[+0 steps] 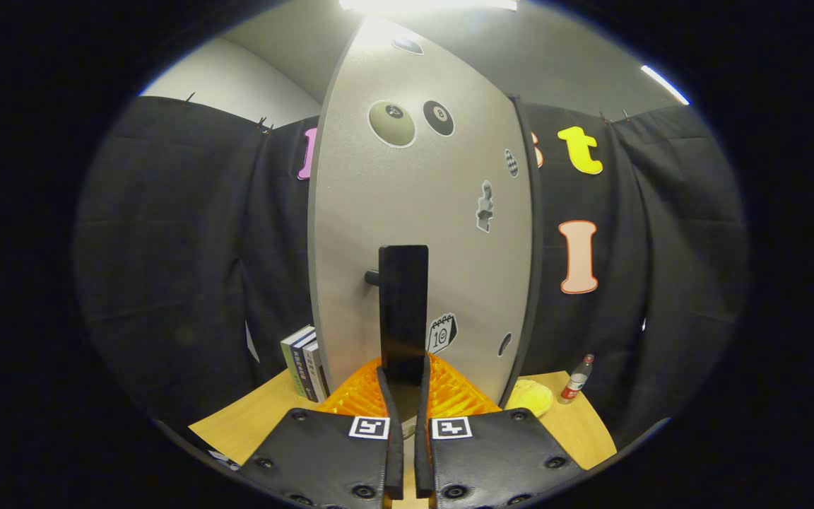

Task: Open the shoe cabinet door, grab the shoes and put them into the shoe cabinet, then close the shoe cabinet door.

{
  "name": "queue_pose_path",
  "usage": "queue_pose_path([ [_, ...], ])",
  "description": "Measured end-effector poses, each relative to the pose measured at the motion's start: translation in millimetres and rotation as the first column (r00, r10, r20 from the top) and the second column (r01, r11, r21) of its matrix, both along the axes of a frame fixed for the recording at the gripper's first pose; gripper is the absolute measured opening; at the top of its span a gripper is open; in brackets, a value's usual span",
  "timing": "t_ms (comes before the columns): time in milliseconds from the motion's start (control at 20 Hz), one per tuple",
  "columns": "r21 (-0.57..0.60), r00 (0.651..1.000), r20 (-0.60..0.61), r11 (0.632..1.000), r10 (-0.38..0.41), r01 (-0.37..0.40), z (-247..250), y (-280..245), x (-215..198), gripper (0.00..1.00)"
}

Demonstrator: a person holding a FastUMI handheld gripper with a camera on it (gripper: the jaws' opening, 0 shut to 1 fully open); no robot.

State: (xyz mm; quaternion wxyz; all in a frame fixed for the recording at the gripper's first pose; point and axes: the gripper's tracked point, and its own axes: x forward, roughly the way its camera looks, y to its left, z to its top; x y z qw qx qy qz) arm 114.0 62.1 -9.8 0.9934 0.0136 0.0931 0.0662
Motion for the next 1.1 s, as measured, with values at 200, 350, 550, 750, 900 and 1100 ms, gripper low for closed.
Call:
queue_pose_path([
  [200, -0.001, 0.996, -0.012, 0.996, -0.085, 0.085, -1.0, -31.5, -13.3, 0.07],
  [350, -0.006, 0.987, -0.029, 0.988, -0.157, 0.157, -4.7, -55.5, -19.1, 0.07],
  [550, -0.029, 0.971, -0.034, 0.971, -0.238, 0.237, -6.3, -89.7, -26.7, 0.06],
  [750, -0.013, 0.95, 0.104, 0.954, -0.296, 0.298, 16.3, -115.4, -18.1, 0.05],
  [900, -0.12, 0.938, 0.142, 0.935, -0.315, 0.333, 16.4, -143.7, -7.6, 0.04],
  [1100, -0.051, 0.956, 0.099, 0.958, -0.275, 0.281, 7.7, -129.9, -15.1, 0.04],
])
